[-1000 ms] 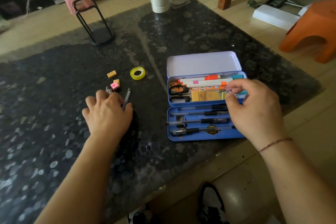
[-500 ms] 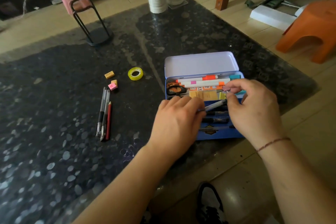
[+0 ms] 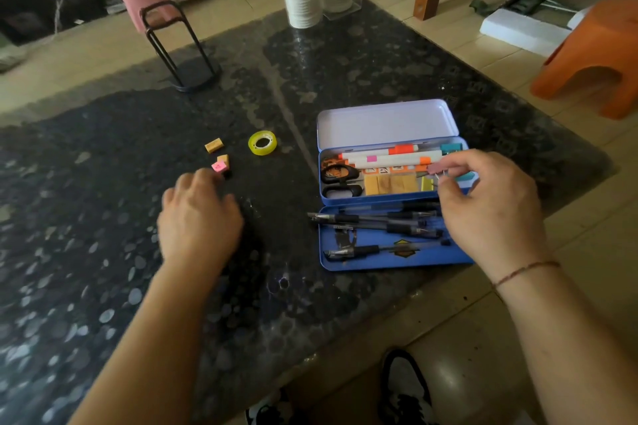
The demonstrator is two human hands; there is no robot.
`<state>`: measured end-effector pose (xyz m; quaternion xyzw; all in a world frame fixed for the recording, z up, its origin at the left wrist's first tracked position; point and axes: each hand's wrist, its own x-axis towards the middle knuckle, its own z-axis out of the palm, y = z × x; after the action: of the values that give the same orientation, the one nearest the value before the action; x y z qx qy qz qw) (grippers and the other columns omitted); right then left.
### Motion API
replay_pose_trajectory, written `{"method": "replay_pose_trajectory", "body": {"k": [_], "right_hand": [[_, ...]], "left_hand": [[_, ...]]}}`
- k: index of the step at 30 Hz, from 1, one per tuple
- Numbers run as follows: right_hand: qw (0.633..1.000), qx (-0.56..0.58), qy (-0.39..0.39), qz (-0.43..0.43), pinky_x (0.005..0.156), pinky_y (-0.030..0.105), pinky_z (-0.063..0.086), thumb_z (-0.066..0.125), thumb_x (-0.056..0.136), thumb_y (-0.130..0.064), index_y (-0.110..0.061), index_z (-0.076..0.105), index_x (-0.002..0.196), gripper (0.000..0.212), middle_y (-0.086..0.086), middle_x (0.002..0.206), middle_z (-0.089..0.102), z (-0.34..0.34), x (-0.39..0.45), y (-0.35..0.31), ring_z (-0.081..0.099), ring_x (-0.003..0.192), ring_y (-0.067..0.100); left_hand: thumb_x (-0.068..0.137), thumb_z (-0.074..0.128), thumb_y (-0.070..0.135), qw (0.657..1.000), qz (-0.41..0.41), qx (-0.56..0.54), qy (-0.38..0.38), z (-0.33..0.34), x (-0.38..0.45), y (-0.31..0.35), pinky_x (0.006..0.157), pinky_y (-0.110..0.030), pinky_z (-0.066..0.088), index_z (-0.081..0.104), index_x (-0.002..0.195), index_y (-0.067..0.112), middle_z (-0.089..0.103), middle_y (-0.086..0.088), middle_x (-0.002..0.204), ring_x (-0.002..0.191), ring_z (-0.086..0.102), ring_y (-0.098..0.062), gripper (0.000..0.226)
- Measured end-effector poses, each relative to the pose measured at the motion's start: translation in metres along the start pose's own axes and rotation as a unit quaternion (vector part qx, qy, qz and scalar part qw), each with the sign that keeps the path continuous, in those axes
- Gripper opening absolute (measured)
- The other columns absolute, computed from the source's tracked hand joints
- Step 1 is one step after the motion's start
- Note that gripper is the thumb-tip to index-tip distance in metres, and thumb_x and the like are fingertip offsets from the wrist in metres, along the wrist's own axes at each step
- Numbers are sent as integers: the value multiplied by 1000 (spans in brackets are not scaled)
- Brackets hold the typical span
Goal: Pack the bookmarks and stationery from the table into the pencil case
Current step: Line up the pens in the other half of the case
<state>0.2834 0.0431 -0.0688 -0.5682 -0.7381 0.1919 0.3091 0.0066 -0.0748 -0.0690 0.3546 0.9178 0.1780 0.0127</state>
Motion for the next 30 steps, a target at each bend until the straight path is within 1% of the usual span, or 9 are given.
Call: {"method": "replay_pose_trajectory", "body": {"k": [4,8,13,16,19,21,24,27,30], "right_hand": [[1000,0,7,-12,58,19,50,63,87,-19,-21,65,98,12,-2,106,63,2,1,-2,55,91,5],[1000,-3,3,-16,56,10,40,64,86,-18,-19,66,100,13,-2,107,64,2,0,-2,57,92,7],[1000,1,4,-23,58,9,40,65,86,-17,-18,66,101,15,-1,107,64,3,0,-2,56,92,6],[1000,5,5,-26,57,10,42,65,86,-18,-19,66,100,14,-1,108,64,3,0,-1,56,93,5],[1000,3,6,-22,58,13,46,65,86,-20,-20,65,99,13,-2,108,64,2,0,0,54,92,4],[1000,4,10,-25,57,15,47,64,87,-20,-20,65,99,12,-3,106,63,1,0,-1,57,89,5],[998,49,15,-35,56,9,41,61,90,-25,-23,65,97,9,-9,93,63,-1,2,-6,57,74,3],[991,131,6,-18,55,2,43,55,93,-36,-28,63,91,11,-20,82,61,-5,3,-12,58,74,-10],[990,143,5,6,54,-1,43,53,93,-38,-24,63,91,18,-11,86,67,-7,3,-8,60,78,-9]], "left_hand": [[90,57,31,997,-64,11,-38,-6,13,-22,74,-40,41,57,115,14,61,-13,109,100,55,-33,30],[88,60,39,994,-83,15,-68,-9,18,-23,72,-38,45,60,110,18,65,-10,103,93,58,-32,30],[87,64,33,990,-92,1,-108,-9,23,-19,66,-34,41,69,91,18,56,0,70,68,50,-20,16],[90,57,28,991,-80,11,-103,-5,23,-19,73,-36,44,66,97,13,64,-12,87,85,56,-31,19],[95,44,21,996,-62,25,-61,-11,21,-15,73,-40,41,59,107,8,62,-22,105,88,53,-34,23],[96,41,20,999,-15,31,-9,-19,15,-4,71,-41,40,56,110,13,62,-20,104,90,56,-39,22],[94,49,16,985,161,-30,45,-23,-14,37,65,-37,39,58,111,19,65,-16,98,84,60,-38,19],[93,56,19,938,326,-103,-58,-6,-57,83,67,-37,51,59,117,25,63,-3,105,87,62,-27,25],[90,61,22,905,395,-103,-118,18,-77,103,73,-44,52,60,123,21,61,-3,109,96,59,-28,33]]}}
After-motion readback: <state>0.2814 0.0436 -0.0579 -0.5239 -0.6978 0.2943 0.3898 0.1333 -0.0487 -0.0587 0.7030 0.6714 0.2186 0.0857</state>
